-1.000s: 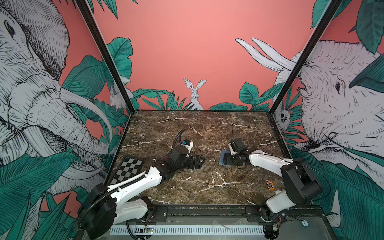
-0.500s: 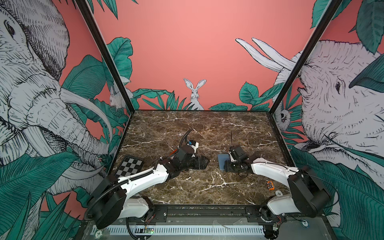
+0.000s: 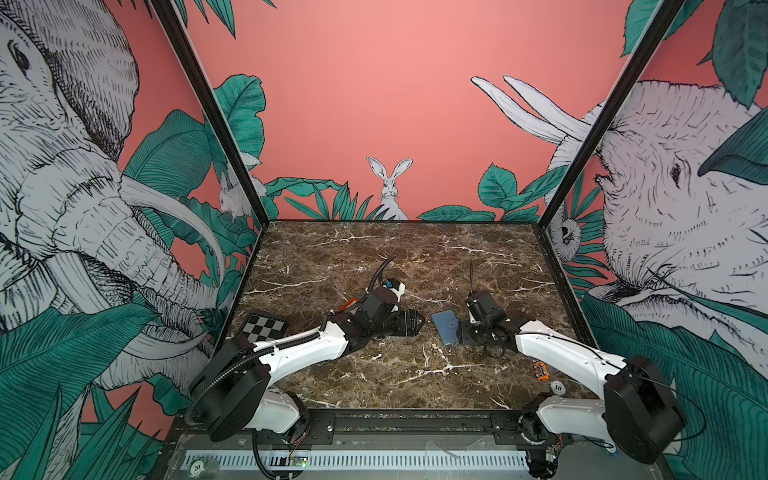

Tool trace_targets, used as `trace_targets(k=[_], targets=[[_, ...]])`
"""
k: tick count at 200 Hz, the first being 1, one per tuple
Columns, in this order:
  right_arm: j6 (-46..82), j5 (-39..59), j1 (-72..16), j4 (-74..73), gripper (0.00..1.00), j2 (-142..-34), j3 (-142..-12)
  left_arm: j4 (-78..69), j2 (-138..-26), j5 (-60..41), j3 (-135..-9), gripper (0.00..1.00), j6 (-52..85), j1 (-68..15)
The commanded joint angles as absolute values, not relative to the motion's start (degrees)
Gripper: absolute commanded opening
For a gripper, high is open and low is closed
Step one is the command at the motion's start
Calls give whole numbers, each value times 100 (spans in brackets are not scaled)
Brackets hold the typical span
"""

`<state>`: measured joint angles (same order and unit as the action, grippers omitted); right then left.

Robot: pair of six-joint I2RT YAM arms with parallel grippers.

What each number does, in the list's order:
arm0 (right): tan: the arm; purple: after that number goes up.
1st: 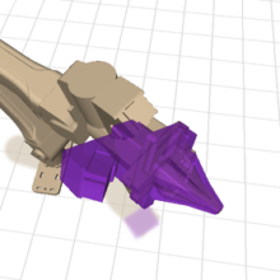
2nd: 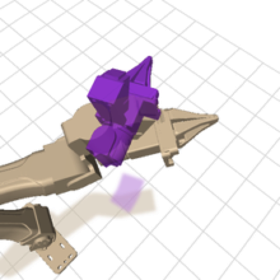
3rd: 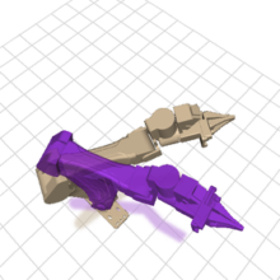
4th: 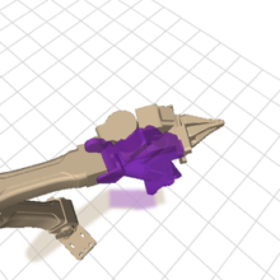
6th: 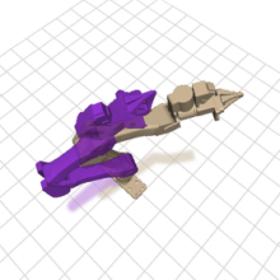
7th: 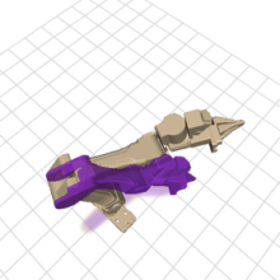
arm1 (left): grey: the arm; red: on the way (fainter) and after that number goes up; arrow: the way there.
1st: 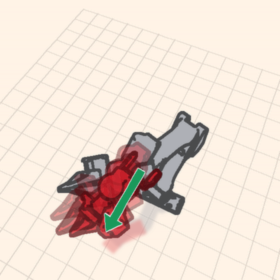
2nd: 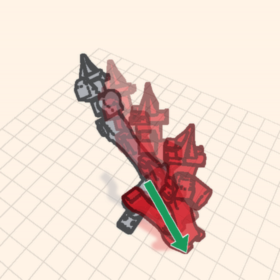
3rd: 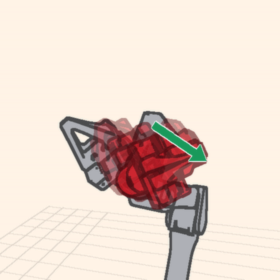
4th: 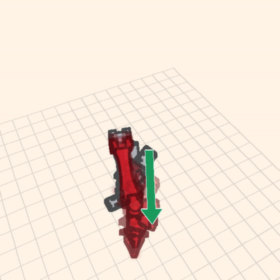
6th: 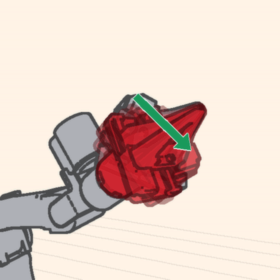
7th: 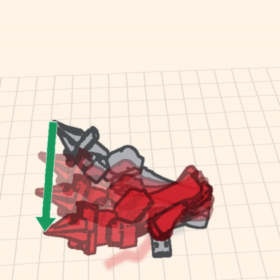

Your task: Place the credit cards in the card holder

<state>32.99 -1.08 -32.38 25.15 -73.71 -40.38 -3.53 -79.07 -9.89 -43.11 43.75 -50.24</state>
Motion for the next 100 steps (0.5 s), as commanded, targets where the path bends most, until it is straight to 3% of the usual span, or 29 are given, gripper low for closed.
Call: trace_targets(k=[1,100], targets=[[3162,-140,-3141,2445,54,-7703,-4383,-528,-7902,-976,-4370,79,4480,-5063],[2898,116,-2943,1946,46,-8996,-4876,-660,-7708,-952,-4183,79,4610,-5069]])
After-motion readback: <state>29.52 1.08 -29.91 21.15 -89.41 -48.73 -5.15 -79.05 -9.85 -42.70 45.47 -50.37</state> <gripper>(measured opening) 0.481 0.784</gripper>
